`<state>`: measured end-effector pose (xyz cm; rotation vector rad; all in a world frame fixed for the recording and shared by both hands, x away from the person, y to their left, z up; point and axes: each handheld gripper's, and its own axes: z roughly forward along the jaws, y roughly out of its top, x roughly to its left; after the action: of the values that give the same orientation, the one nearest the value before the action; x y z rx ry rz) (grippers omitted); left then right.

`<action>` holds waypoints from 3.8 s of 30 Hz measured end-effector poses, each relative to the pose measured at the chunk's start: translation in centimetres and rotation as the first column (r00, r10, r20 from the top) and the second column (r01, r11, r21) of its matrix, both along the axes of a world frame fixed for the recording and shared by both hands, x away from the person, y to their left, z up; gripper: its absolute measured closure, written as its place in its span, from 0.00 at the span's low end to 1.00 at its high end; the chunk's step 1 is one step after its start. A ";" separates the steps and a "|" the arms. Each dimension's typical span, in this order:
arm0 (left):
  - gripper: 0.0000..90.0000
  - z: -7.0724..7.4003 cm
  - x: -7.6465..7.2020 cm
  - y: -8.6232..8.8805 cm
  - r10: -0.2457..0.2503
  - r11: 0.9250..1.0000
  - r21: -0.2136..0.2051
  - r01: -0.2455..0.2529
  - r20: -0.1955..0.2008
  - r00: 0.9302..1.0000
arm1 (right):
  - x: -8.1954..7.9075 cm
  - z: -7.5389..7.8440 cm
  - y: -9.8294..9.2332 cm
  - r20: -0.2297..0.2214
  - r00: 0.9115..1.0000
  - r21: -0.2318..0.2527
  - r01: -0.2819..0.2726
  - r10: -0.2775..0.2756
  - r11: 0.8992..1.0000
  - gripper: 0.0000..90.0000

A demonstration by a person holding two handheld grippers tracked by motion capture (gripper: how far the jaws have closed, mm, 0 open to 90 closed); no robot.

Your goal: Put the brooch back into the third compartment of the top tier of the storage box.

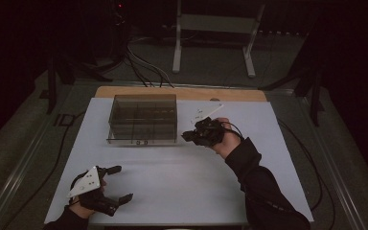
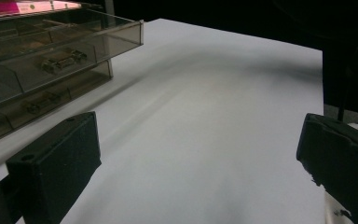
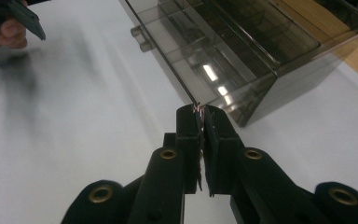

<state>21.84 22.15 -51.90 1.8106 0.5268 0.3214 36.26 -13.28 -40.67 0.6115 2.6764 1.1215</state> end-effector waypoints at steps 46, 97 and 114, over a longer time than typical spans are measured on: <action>0.01 0.1 -0.1 0.0 -0.005 1.000 -0.001 0.005 0.003 1.000 | 3.6 -0.4 6.9 -0.041 0.999 0.023 0.024 -0.023 0.999 0.95; 0.01 0.1 -0.1 0.0 -0.013 1.000 -0.002 0.013 0.000 1.000 | 5.3 -2.1 9.3 -0.086 0.981 -0.023 0.171 -0.172 0.985 0.74; 0.01 0.1 -0.2 0.0 -0.012 1.000 -0.003 0.012 0.000 1.000 | 3.9 -0.2 8.9 -0.034 0.989 0.043 0.147 -0.146 0.988 0.31</action>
<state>21.63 22.12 -51.75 1.8101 0.5160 0.3123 40.11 -4.41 -40.90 0.8245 2.5883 1.1436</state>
